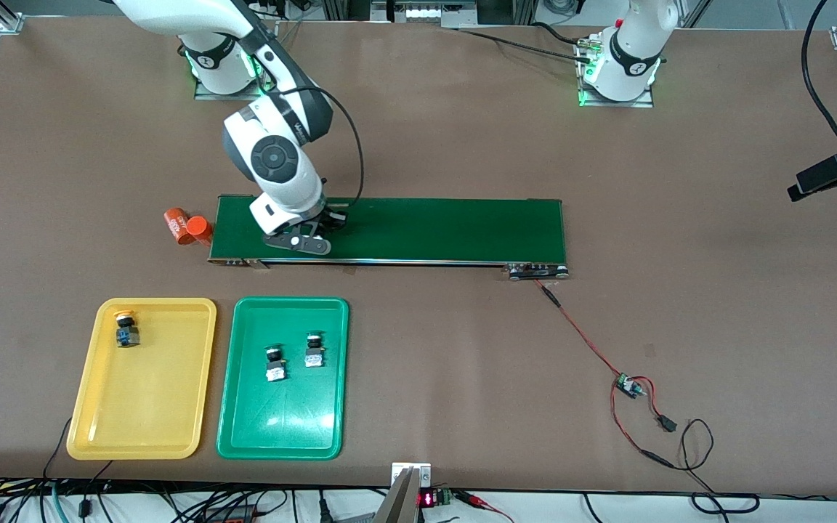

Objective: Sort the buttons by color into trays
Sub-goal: 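Carry the yellow button over the yellow tray with the right gripper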

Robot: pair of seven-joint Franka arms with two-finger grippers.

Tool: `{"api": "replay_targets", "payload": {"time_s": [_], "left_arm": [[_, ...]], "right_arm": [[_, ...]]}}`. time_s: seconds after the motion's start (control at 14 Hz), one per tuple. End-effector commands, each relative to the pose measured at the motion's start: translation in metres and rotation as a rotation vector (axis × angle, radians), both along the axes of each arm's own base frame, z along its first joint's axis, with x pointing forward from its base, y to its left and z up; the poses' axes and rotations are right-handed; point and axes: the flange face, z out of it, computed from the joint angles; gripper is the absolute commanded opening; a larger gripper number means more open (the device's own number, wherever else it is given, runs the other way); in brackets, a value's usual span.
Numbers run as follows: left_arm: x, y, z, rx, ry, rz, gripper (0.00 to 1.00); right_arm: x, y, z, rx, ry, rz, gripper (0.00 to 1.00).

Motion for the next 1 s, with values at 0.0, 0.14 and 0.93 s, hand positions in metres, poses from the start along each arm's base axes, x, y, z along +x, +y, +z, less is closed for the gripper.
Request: {"api": "replay_targets", "payload": {"time_s": [0.0,0.14,0.93], "left_arm": [[0.0,0.0,0.004,0.007,0.0,-0.023,1.0],[0.0,-0.002,0.005,0.007,-0.003,-0.027,1.0],[0.005,-0.033,0.026,0.001,-0.076,-0.156,1.0]], "right_arm": [[0.048,-0.036,0.061,0.013,0.006,0.068,0.11],[0.08,-0.063,0.081,0.027,-0.023,0.125,0.11],[0.173,-0.272,0.02,0.075,0.003,0.479,0.11]]}}
